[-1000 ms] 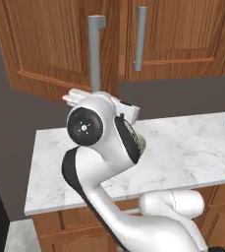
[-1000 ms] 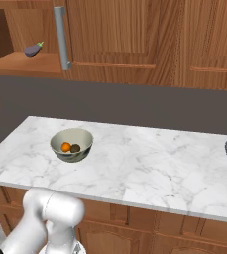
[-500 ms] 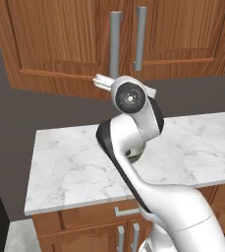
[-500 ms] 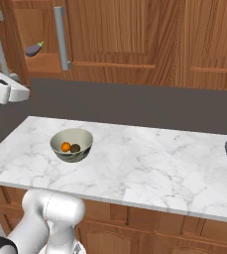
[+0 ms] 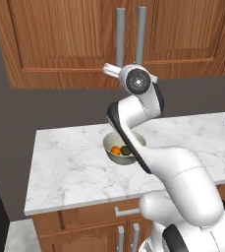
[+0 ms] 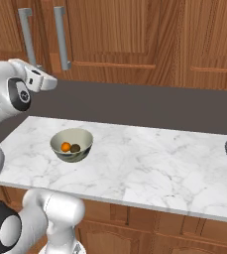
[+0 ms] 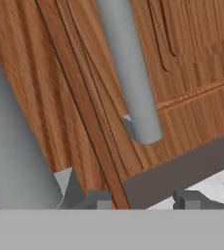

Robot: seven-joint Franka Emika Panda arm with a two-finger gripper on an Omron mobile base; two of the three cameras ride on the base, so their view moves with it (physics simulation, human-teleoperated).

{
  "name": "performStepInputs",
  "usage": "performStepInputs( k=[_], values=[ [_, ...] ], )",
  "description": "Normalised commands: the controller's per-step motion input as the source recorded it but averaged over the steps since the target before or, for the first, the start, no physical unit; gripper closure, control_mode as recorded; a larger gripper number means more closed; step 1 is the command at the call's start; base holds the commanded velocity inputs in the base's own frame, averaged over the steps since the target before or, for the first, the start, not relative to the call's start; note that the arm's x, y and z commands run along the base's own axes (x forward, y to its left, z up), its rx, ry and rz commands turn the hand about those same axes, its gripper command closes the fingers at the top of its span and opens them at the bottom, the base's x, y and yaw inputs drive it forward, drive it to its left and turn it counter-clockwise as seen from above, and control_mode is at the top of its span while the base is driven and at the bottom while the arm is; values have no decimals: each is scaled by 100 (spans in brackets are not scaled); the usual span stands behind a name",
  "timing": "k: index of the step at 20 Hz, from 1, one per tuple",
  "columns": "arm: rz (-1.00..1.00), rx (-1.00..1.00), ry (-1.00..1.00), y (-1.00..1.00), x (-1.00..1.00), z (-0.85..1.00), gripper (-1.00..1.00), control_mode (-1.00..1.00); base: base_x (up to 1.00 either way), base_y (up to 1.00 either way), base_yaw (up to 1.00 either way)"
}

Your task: Open the cabinet. Pick the kiwi and tangerine from the cabinet and place them into the bowl. Then close the cabinet.

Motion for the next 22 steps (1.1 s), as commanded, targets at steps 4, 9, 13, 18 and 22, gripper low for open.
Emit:
performStepInputs(
  k=[4, 9, 13, 18, 22],
  values=[
    [0, 0, 0, 0, 100, 0, -100, -100, 0, 0, 0],
    [0, 0, 2, 0, 100, -2, -100, -100, 0, 0, 0],
    [0, 0, 4, 0, 100, -15, -100, -100, 0, 0, 0],
    [0, -2, 1, 0, 100, -30, -100, -100, 0, 0, 0],
    [-2, 0, 0, 3, 94, -16, -100, -100, 0, 0, 0]
  ],
)
